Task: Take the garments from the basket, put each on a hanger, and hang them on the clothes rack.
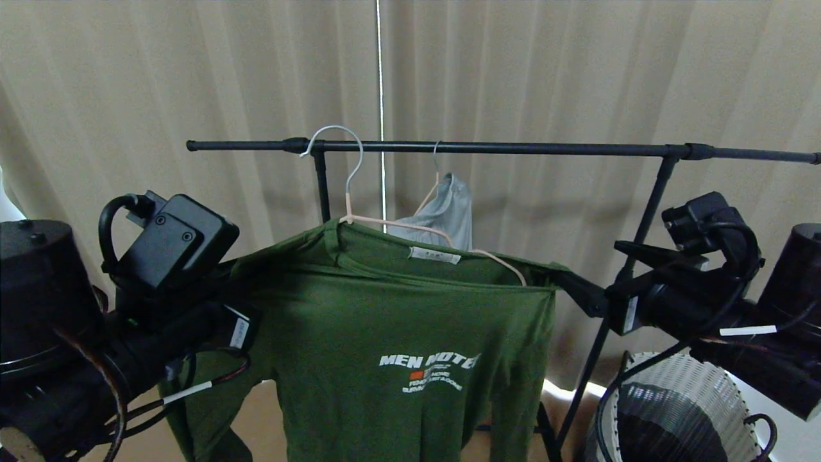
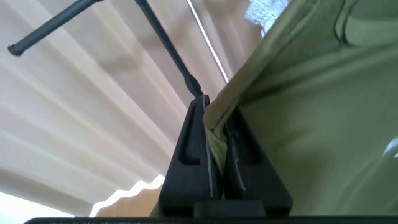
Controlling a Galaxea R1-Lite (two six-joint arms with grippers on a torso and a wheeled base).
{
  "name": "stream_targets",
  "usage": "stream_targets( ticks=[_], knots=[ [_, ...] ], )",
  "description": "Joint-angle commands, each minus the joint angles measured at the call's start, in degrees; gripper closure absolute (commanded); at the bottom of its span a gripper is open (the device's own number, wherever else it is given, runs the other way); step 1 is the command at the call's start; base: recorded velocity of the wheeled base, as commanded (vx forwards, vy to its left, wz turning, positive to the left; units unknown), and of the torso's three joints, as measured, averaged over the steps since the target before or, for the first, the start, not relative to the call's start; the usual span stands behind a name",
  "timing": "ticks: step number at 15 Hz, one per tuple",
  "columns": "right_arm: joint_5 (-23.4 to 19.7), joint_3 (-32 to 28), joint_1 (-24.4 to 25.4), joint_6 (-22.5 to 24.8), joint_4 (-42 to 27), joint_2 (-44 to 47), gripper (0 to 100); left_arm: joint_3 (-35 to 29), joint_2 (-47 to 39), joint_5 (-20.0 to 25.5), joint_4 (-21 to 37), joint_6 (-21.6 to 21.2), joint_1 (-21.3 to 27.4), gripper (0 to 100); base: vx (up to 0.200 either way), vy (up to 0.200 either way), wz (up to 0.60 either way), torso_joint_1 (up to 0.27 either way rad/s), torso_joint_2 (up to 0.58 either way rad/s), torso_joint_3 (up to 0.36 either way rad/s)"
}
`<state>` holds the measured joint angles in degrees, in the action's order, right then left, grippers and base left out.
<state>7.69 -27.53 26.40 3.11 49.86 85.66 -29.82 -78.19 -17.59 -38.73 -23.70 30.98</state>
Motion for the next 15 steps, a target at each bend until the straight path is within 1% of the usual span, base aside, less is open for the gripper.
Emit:
stream_targets(
  ticks=[1, 2, 3, 4, 5, 6, 7, 9, 10, 11, 12, 15],
  knots=[
    [-1.01, 0.37, 3.83, 1.02, -2.84, -4.63, 0, -0.50, -1.00, -0.51, -0.03, 0.76, 0.14, 100, 0.000, 0.000, 0.00, 0.000, 0.00, 0.000],
    [-1.80, 0.28, 4.36, 1.55, -3.72, -5.16, 0, -0.59, -1.09, -0.51, -0.03, 1.02, 0.22, 100, 0.000, 0.000, 0.00, 0.000, 0.00, 0.000],
    [-3.91, -0.07, 4.80, 3.04, -4.33, -5.68, 0, -0.86, -1.17, -0.51, -0.03, 1.46, 0.31, 100, 0.000, 0.000, 0.00, 0.000, 0.00, 0.000],
    [-4.70, -0.51, 4.80, 3.75, -4.33, -5.68, 0, -0.86, -1.26, -0.51, -0.03, 1.55, 0.49, 100, 0.000, 0.000, 0.00, 0.000, 0.00, 0.000],
    [-6.64, -1.65, 4.88, 5.50, -4.33, -5.68, 0, -0.77, -1.26, -0.51, -0.03, 1.55, 0.93, 100, 0.000, 0.000, 0.00, 0.000, 0.00, 0.000],
    [-7.16, -2.97, 4.97, 6.65, -4.60, -5.68, 0, -0.86, -1.35, -0.51, -0.03, 1.55, 1.28, 100, 0.000, 0.000, 0.00, 0.000, 0.00, 0.000],
    [-7.16, -4.20, 5.15, 7.35, -5.30, -5.42, 0, -0.86, -1.35, -0.51, -0.12, 1.55, 1.46, 100, 0.000, 0.000, 0.00, 0.000, 0.00, 0.000],
    [-7.08, -5.34, 6.38, 8.32, -9.08, -5.59, 0, -2.17, -1.35, -0.87, -0.12, 1.99, 1.72, 100, 0.000, 0.000, 0.00, 0.000, 0.00, 0.000],
    [-7.08, -5.26, 6.55, 9.11, -10.05, -5.68, 0, -3.23, -1.61, -2.01, -0.12, 2.43, 1.54, 100, 0.000, 0.000, 0.00, 0.000, 0.00, 0.000],
    [-7.08, -5.17, 6.91, 9.81, -10.22, -5.68, 0, -4.20, -2.32, -3.94, -0.12, 2.78, 1.46, 100, 0.000, 0.000, 0.00, 0.000, 0.00, 0.000],
    [-7.08, -5.26, 6.99, 9.90, -10.22, -5.68, 0, -4.55, -2.58, -4.56, -0.12, 3.22, 1.54, 100, 0.000, 0.000, 0.00, 0.000, 0.00, 0.000],
    [-7.08, -5.17, 7.70, 11.22, -10.48, -5.51, 0, -4.63, -2.58, -4.56, -0.21, 4.10, 2.25, 100, 0.000, 0.000, 0.00, 0.000, 0.00, 0.000]
  ],
)
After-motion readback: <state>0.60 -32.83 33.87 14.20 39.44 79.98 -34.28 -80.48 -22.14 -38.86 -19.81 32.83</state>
